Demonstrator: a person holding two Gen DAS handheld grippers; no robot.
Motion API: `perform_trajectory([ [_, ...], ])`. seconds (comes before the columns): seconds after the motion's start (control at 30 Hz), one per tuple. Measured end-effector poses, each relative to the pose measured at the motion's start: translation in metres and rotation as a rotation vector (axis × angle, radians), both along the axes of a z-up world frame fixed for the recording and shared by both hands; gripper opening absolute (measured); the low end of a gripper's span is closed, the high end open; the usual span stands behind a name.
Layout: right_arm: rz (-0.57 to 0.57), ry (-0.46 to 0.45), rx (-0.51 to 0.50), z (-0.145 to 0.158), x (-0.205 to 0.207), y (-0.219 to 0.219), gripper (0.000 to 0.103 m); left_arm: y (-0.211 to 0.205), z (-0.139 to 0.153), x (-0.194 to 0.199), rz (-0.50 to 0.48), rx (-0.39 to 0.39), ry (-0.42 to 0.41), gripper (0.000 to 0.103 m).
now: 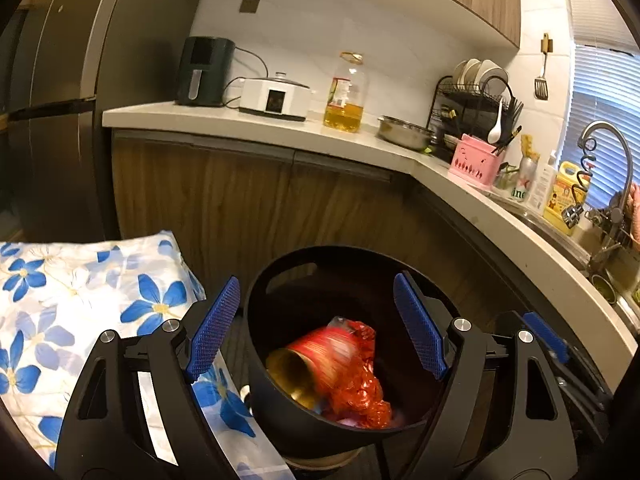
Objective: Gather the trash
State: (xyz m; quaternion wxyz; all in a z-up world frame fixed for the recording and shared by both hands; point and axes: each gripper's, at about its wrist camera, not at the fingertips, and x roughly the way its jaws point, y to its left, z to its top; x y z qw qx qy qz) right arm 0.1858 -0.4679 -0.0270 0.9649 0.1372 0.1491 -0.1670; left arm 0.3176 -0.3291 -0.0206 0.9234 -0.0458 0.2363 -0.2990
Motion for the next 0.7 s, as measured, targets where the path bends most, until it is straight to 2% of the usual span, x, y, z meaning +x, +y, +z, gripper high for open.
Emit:
perform_trajectory([
  [0.13,-0.003,0.006,0.000,0.003,-0.006,0.005,0.049,0.012,0.000,-0.007,0.024,0.014,-0.001,0.078],
  [0.4,0.012,0.040,-0.017,0.009,-0.026,0.035,0.083,0.059,0.004,-0.043,0.165,0.107,-0.032,0.090],
  [0.53,0.021,0.056,-0.039,0.015,-0.043,0.056,0.089,0.082,0.011,-0.071,0.218,0.153,-0.075,0.093],
  [0.6,0.018,0.062,-0.058,0.018,-0.053,0.066,0.096,0.094,0.014,-0.088,0.236,0.176,-0.095,0.093],
  [0.7,0.020,0.063,-0.076,0.023,-0.070,0.082,0.097,0.113,0.019,-0.107,0.260,0.173,-0.098,0.093],
])
